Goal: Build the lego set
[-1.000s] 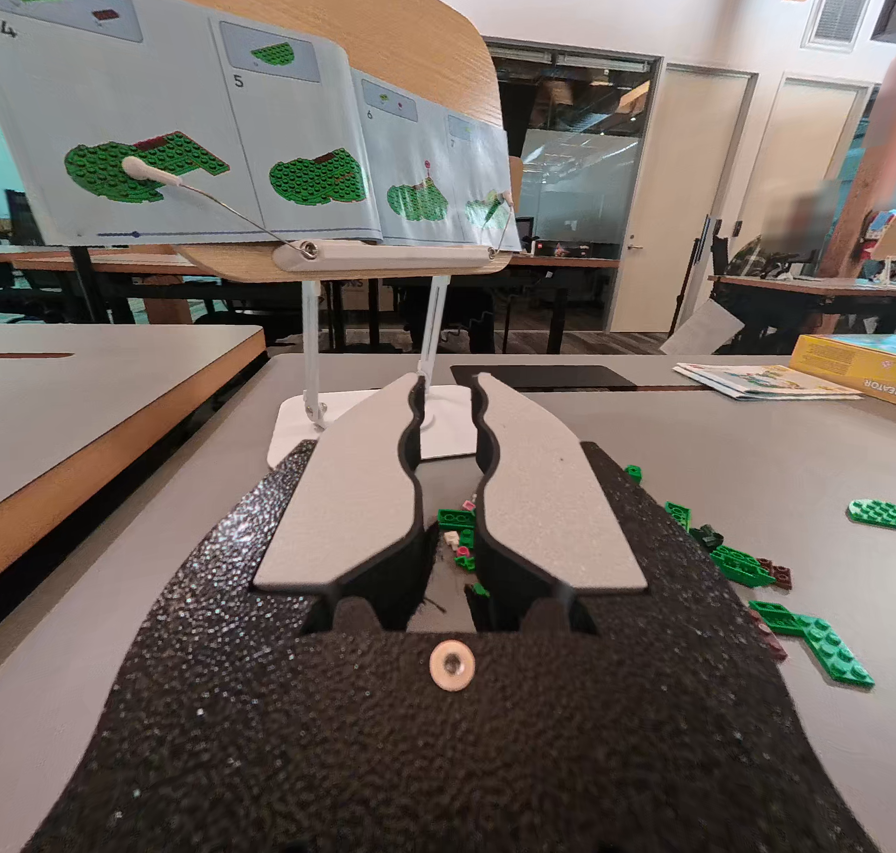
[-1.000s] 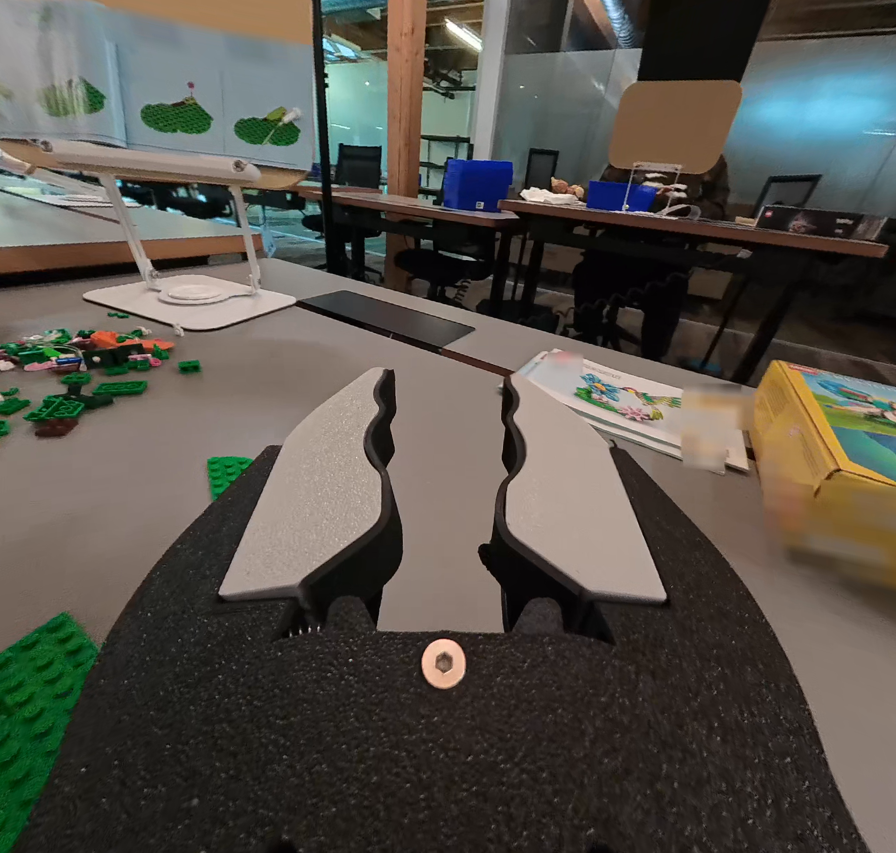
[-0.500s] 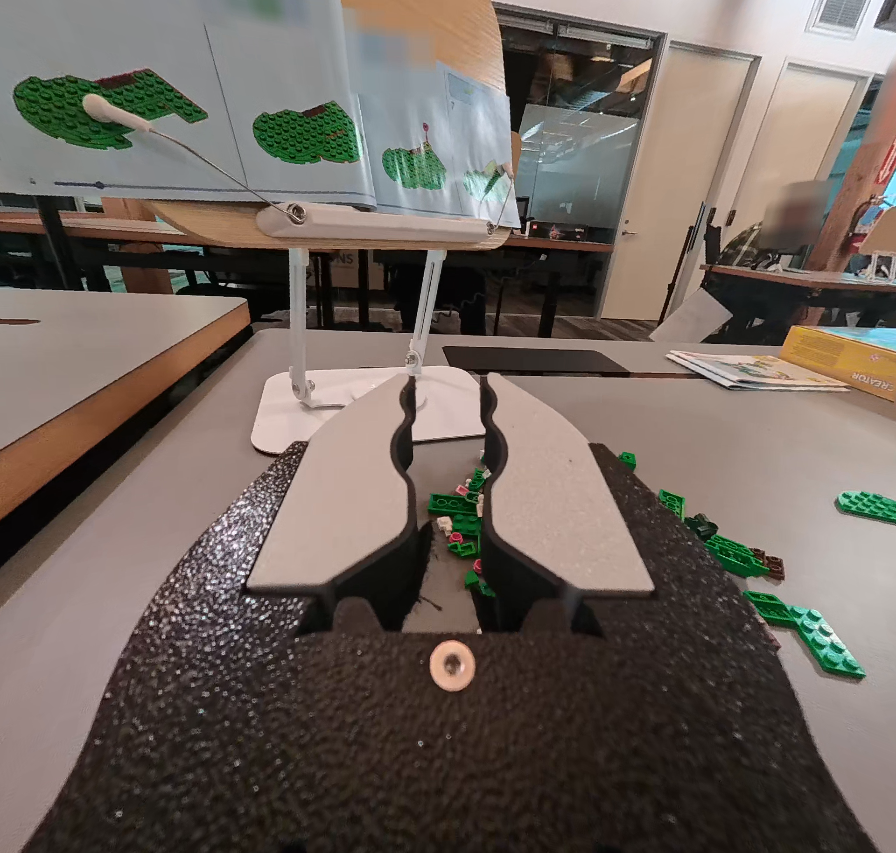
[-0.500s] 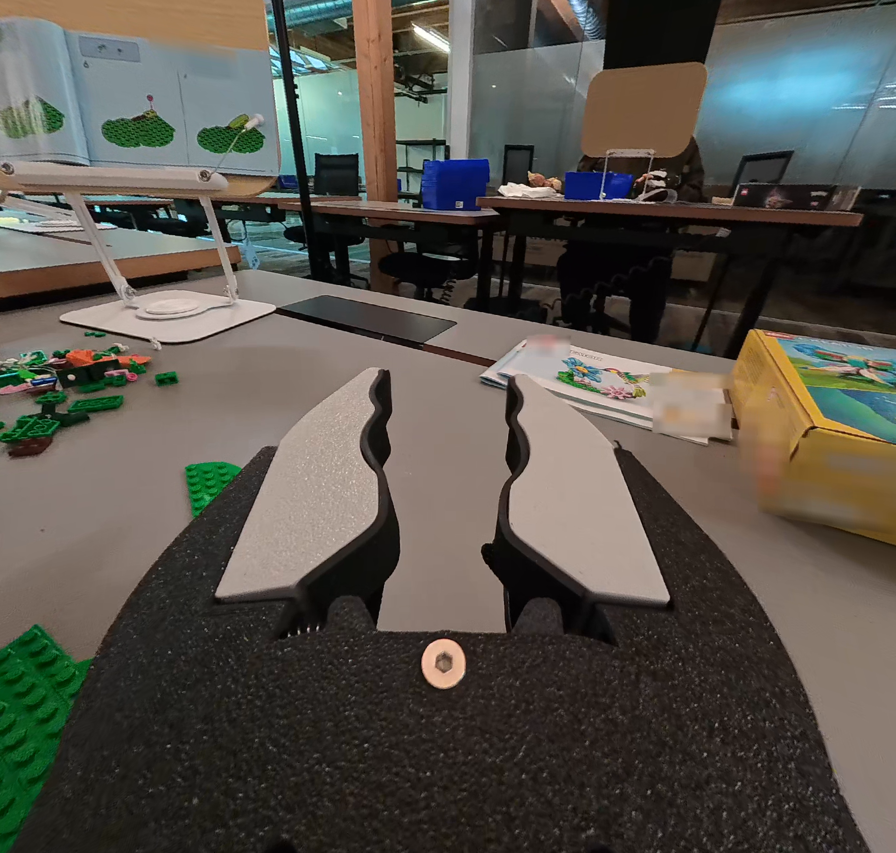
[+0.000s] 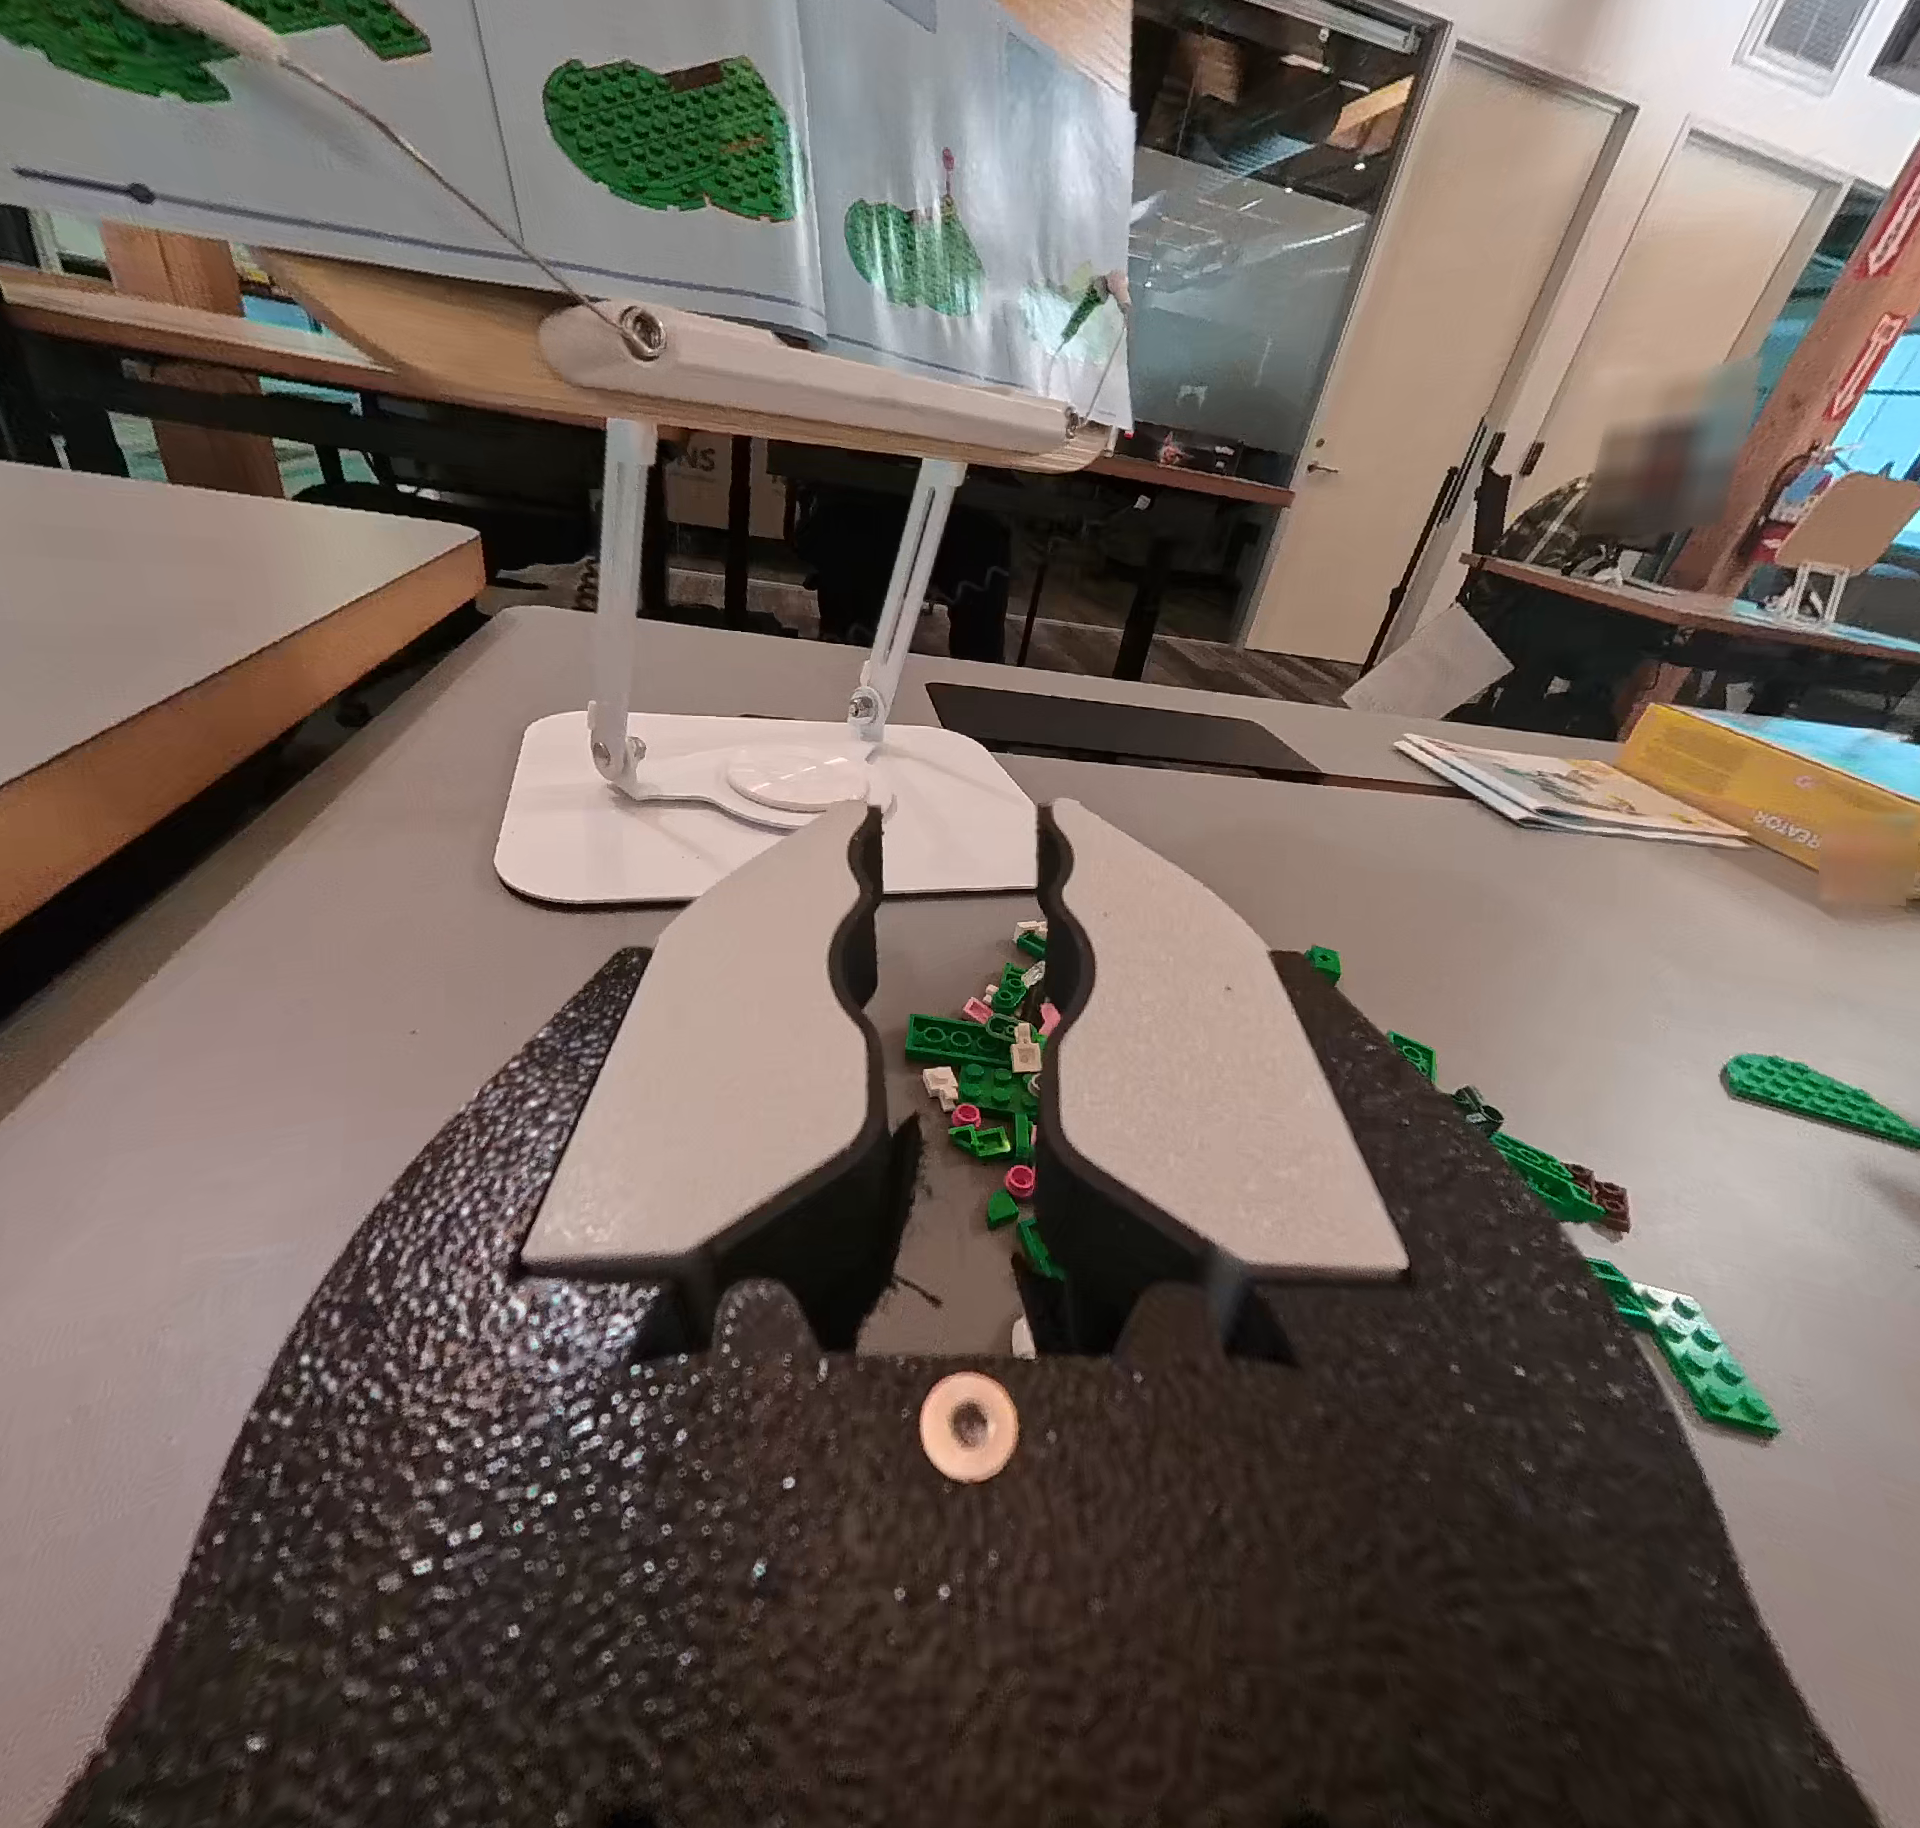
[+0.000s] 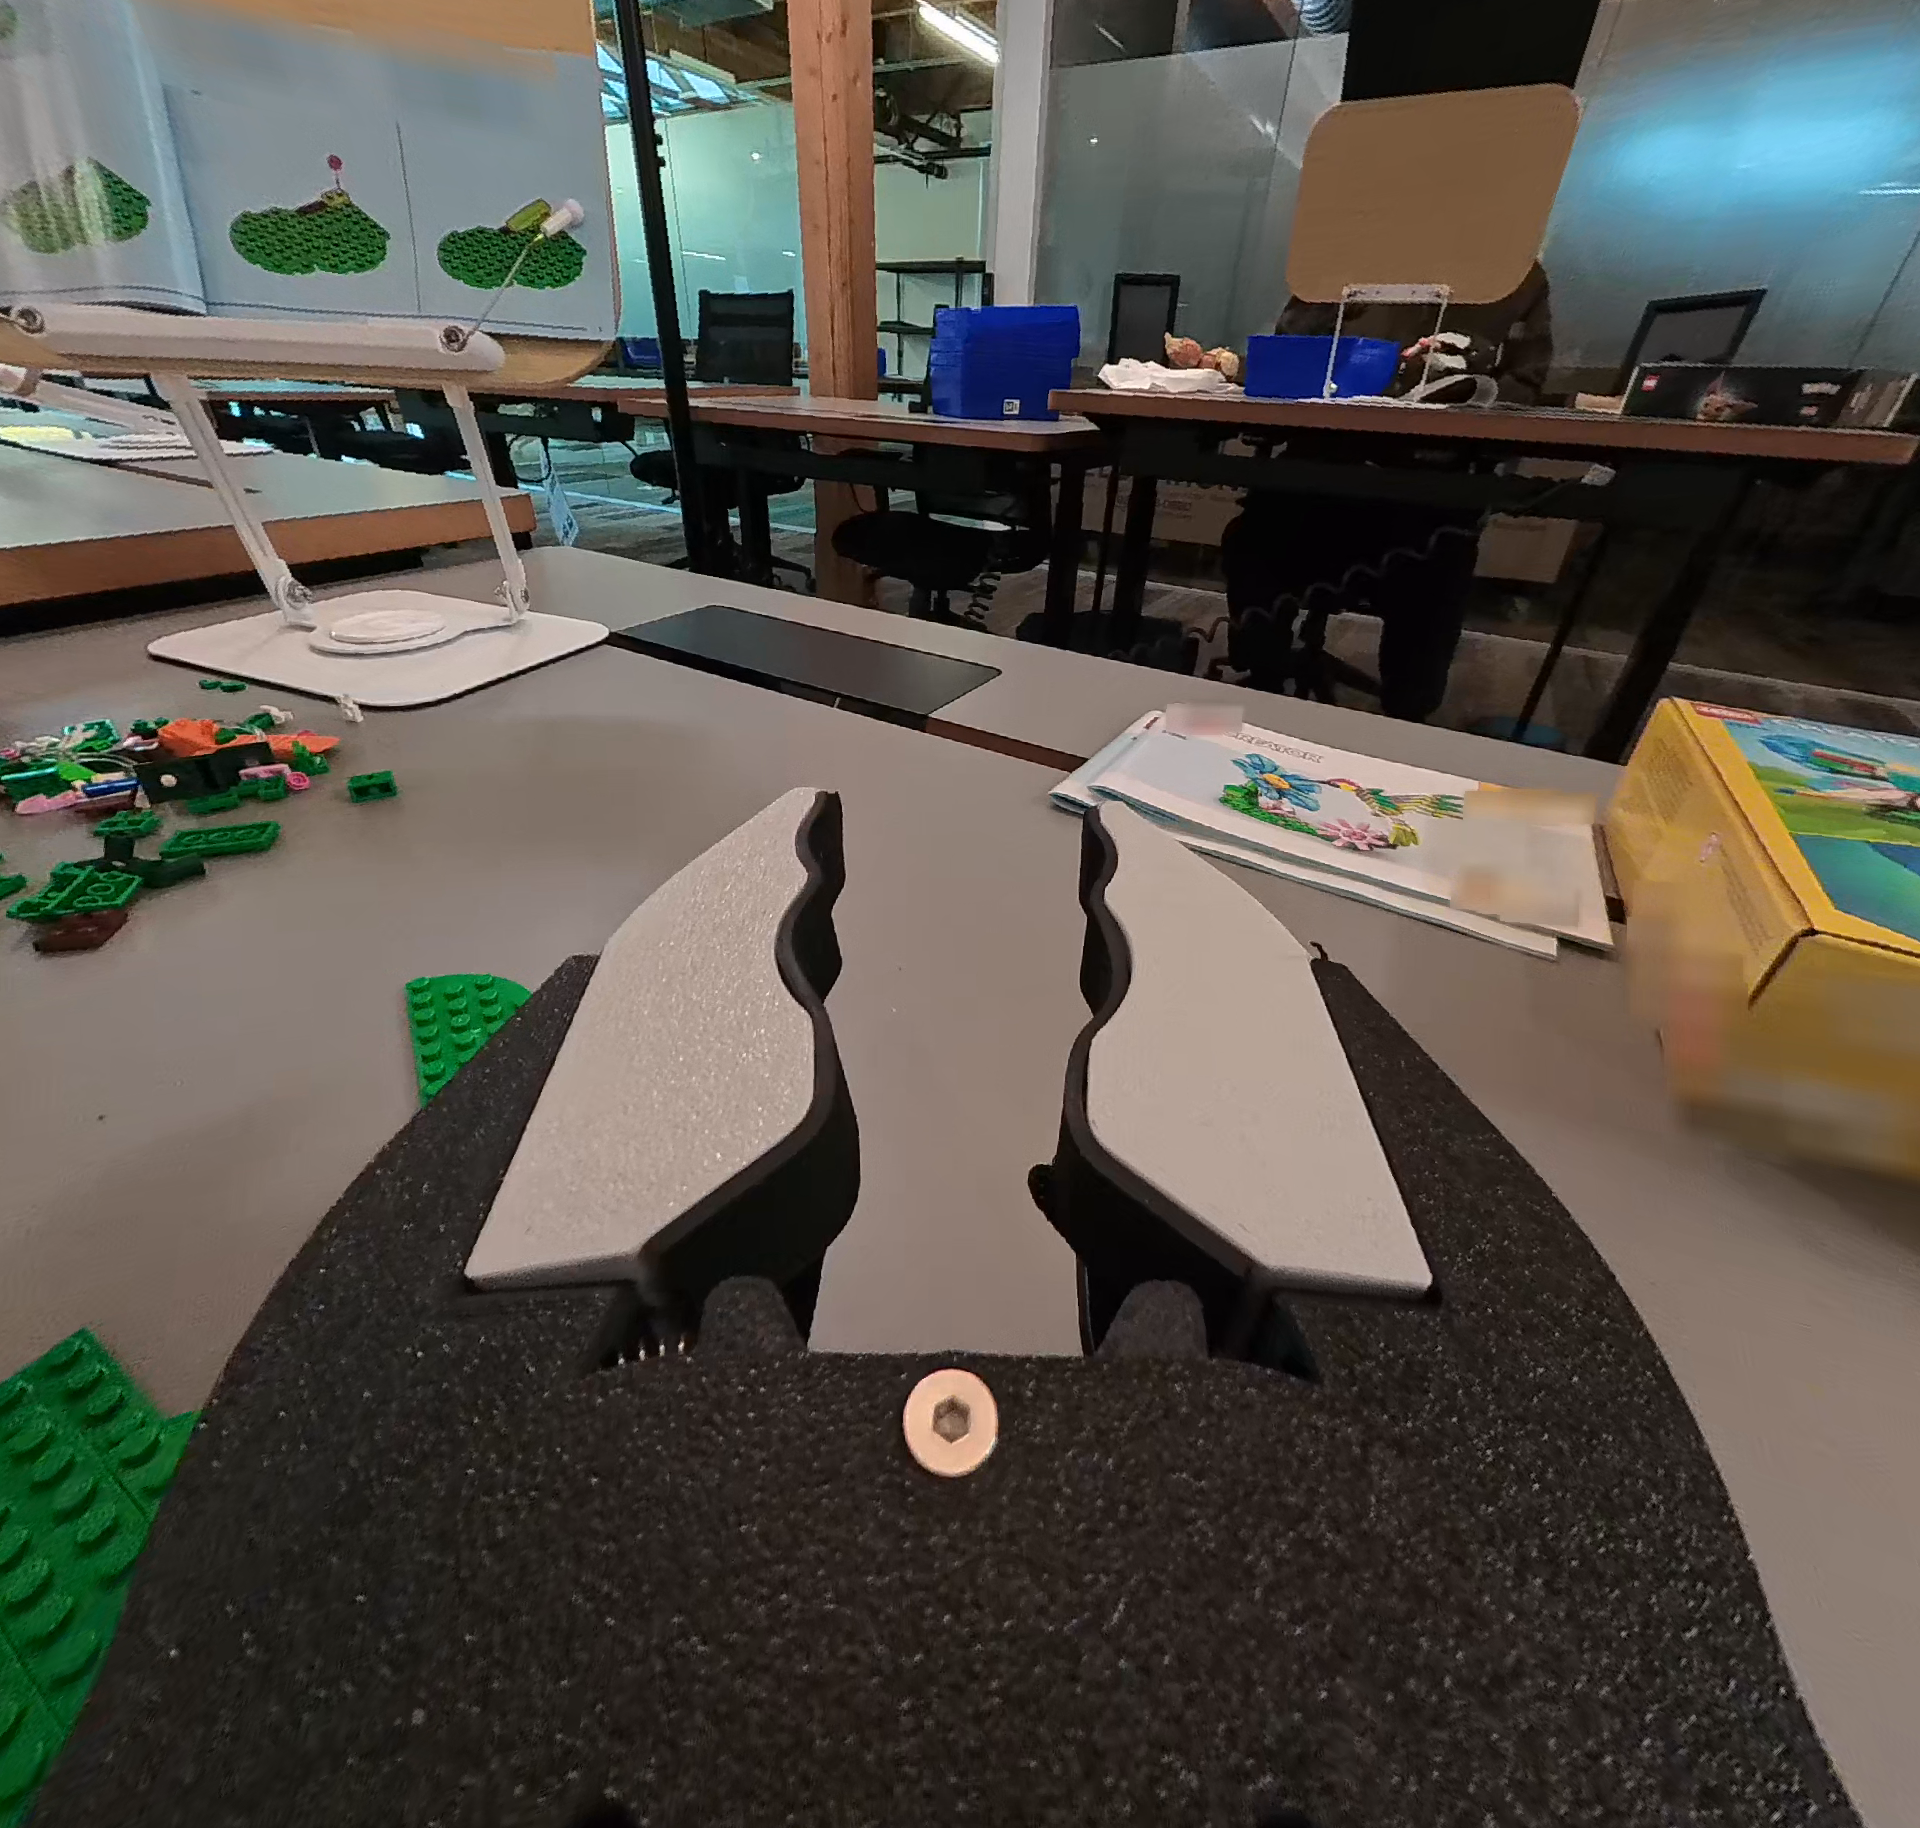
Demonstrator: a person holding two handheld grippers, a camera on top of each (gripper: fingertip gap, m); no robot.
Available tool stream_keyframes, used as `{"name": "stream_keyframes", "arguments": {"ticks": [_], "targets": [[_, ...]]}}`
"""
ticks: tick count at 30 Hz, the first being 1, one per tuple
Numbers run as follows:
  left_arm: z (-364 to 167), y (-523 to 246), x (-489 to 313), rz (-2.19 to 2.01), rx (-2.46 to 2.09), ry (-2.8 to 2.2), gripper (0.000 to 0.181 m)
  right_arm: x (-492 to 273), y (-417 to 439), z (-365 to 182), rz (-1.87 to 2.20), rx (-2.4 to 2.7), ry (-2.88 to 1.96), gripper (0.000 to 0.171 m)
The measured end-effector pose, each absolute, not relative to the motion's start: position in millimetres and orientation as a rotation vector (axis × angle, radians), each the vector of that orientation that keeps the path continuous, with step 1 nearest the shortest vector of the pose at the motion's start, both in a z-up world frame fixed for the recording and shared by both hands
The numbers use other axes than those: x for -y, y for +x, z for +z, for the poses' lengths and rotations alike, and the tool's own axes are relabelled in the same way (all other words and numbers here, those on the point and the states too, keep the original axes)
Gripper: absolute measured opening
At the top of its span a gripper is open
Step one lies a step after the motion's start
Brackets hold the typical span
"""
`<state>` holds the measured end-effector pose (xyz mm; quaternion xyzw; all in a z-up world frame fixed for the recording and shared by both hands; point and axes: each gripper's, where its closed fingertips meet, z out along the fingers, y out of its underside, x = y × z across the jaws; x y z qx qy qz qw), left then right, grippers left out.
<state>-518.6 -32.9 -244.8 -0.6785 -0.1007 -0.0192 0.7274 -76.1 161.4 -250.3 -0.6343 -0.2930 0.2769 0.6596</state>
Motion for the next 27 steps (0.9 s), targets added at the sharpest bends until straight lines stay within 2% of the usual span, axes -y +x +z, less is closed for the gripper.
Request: {"name": "stream_keyframes", "arguments": {"ticks": [5, 10, 14, 18, 21, 27], "targets": [[-248, -517, 33, -0.05, 0.209, -1.535, 0.029, -160, -82, -253, 0.606, 0.713, -1.445, 0.044], [-237, -518, 37, 0.054, 0.157, -1.513, 0.026, -139, -120, -248, 0.59, 0.973, -1.476, 0.051], [-238, -522, 38, 0.071, 0.171, -1.506, 0.024, -87, -194, -251, 0.771, 1.35, -1.46, 0.036], [-243, -520, 36, 0.046, 0.174, -1.522, 0.024, -31, -263, -282, 0.923, 1.704, -1.548, 0.03], [-243, -520, 36, 0.075, 0.159, -1.527, 0.023, -9, -292, -305, 0.811, 1.929, -1.48, 0.026], [-241, -521, 37, 0.073, 0.17, -1.518, 0.021, 33, -324, -319, 0.868, 2.251, -1.421, 0.018]]}}
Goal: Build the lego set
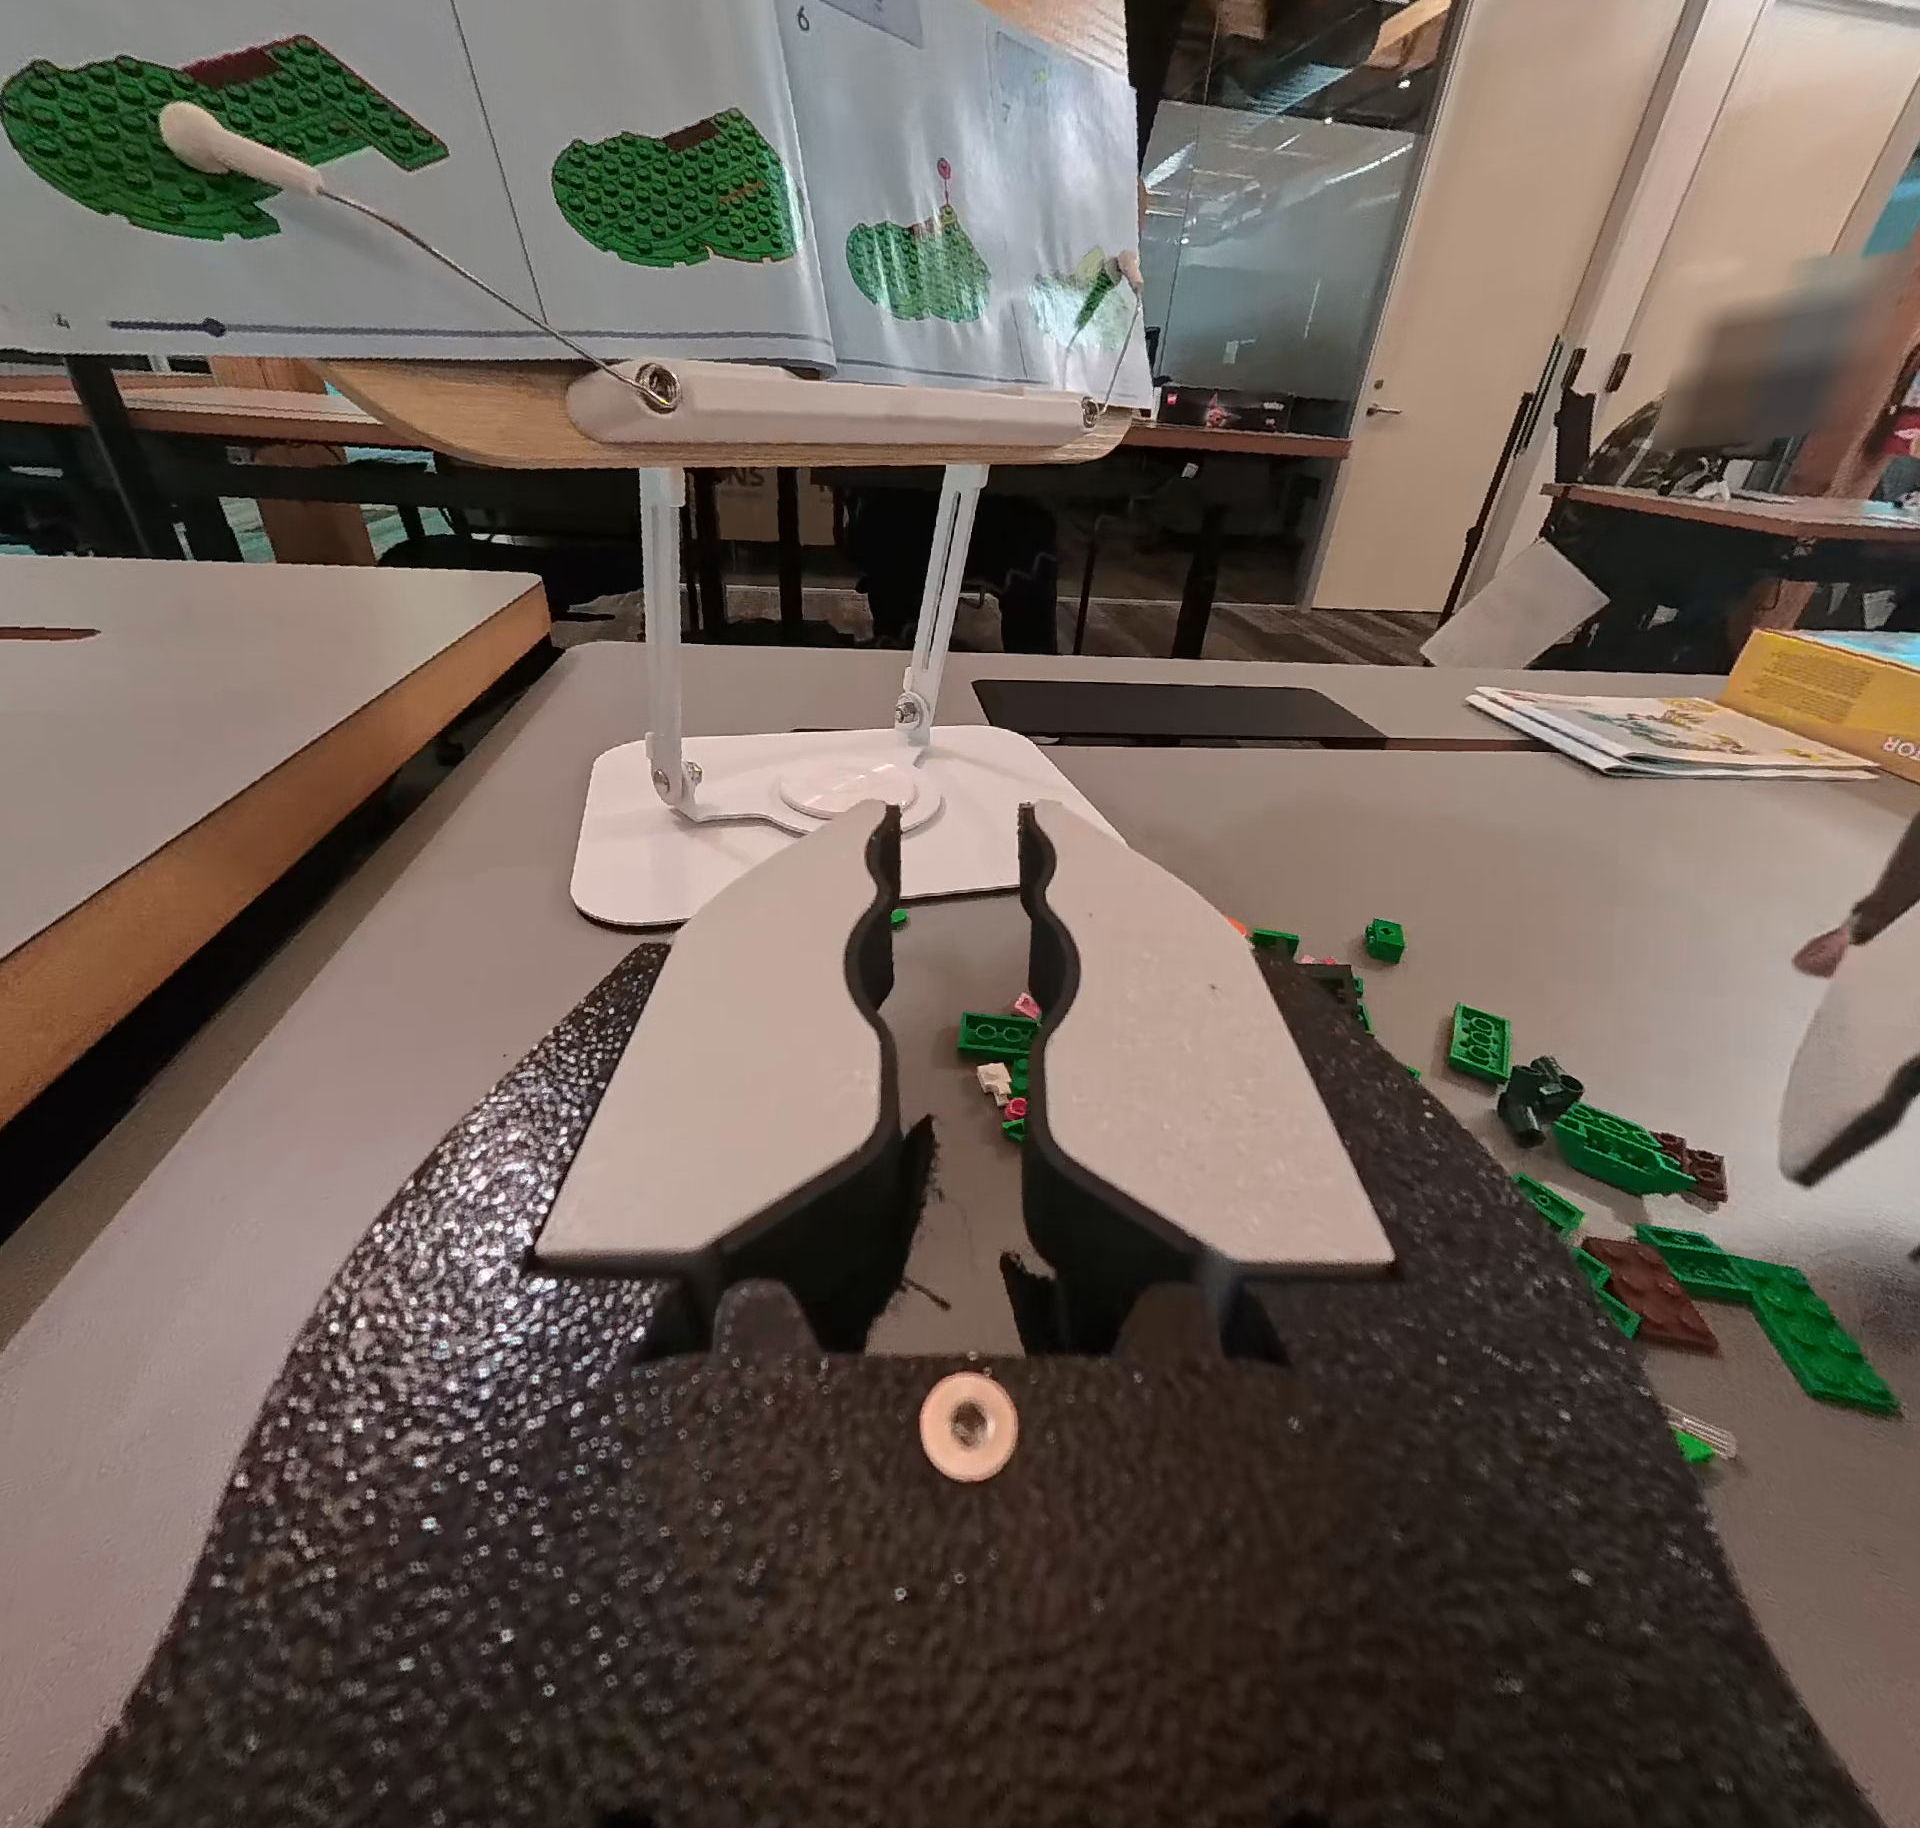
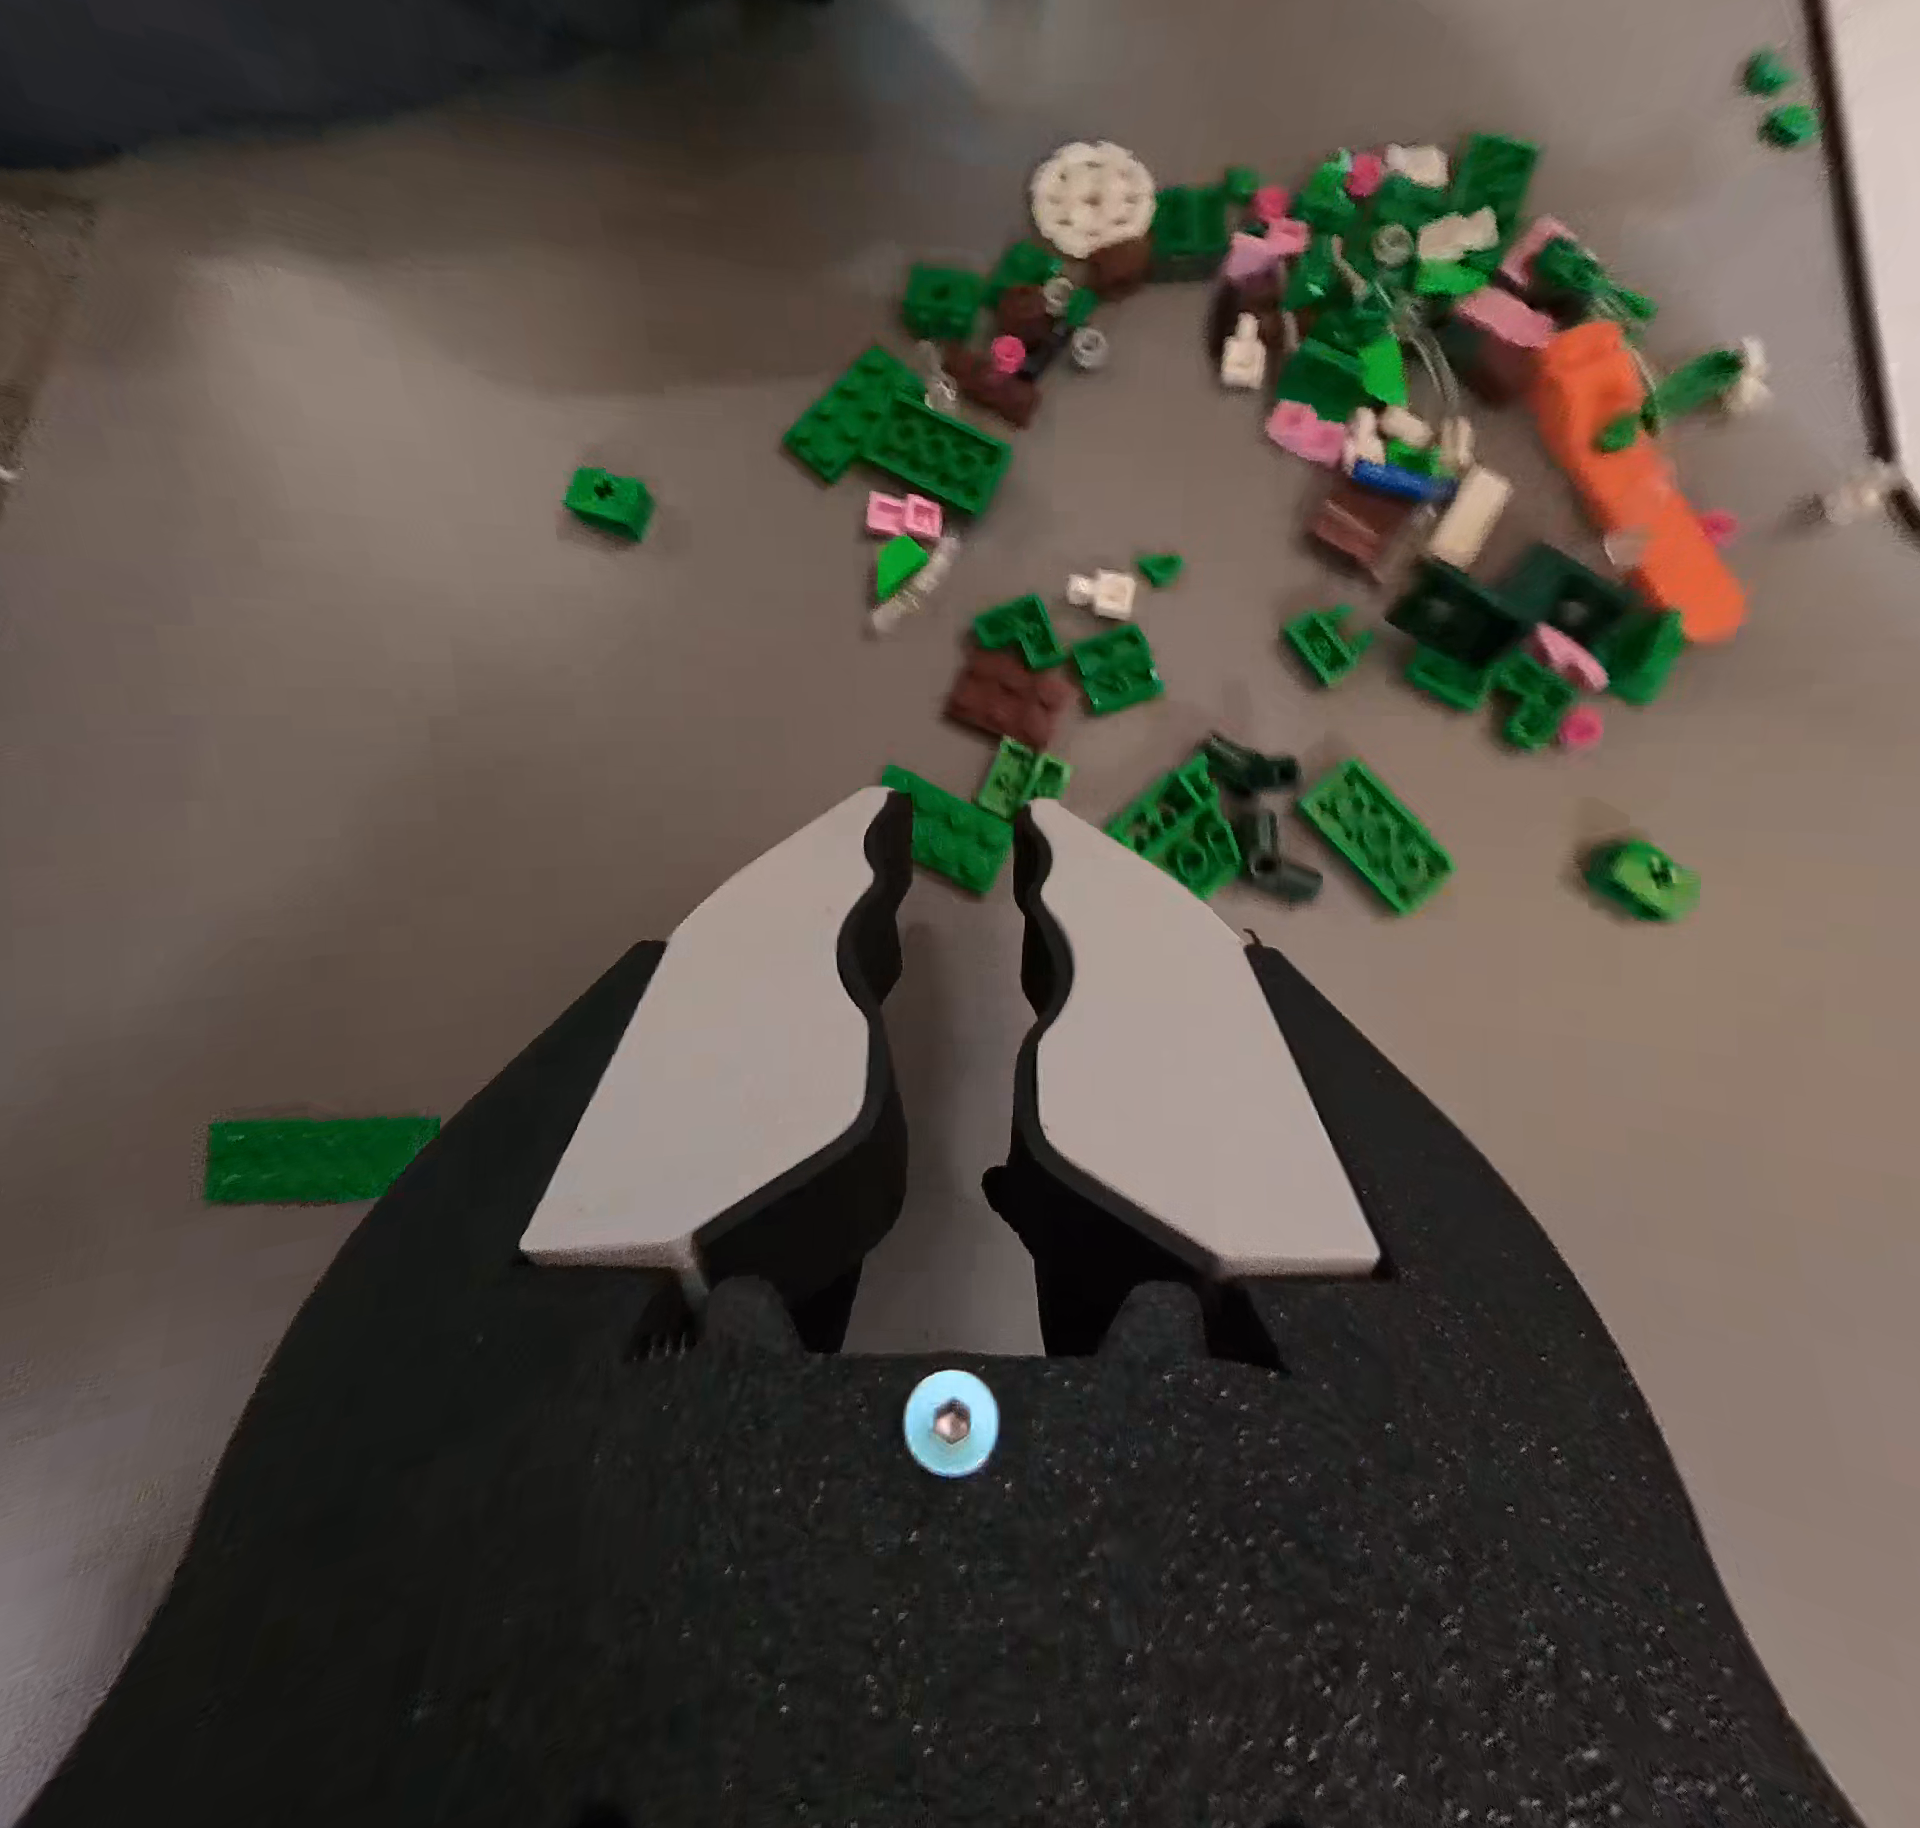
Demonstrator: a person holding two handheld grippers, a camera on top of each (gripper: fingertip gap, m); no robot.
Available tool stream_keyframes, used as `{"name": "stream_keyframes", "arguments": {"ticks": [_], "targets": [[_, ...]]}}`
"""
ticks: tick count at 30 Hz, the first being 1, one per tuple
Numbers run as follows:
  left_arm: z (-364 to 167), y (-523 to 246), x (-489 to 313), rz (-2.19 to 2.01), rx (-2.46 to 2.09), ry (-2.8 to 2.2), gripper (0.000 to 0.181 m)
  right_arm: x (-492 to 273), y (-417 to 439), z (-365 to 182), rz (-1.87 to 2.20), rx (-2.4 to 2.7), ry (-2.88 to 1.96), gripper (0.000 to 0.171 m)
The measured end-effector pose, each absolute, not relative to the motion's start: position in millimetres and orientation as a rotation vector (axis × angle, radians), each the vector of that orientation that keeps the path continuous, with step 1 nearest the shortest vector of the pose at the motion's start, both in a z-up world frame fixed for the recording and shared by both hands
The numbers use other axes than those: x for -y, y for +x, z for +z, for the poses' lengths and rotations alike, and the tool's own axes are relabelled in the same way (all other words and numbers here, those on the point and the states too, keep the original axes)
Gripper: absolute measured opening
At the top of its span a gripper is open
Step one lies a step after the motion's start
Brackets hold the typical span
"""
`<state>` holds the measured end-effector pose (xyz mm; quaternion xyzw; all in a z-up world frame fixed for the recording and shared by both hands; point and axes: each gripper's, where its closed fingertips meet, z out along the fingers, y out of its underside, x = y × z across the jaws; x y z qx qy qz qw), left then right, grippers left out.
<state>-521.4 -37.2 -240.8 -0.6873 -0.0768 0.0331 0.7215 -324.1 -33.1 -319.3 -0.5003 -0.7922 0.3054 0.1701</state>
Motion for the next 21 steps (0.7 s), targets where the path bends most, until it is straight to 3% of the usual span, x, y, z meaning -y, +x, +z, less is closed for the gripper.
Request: {"name": "stream_keyframes", "arguments": {"ticks": [5, 21], "targets": [[-243, -521, 36, 0.063, 0.172, -1.527, 0.02, 40, -341, -333, 0.659, 2.442, -1.306, 0.015], [-246, -526, 38, 0.062, 0.201, -1.535, 0.018, 54, -419, -345, 0.512, 2.795, -0.71, 0.01]]}}
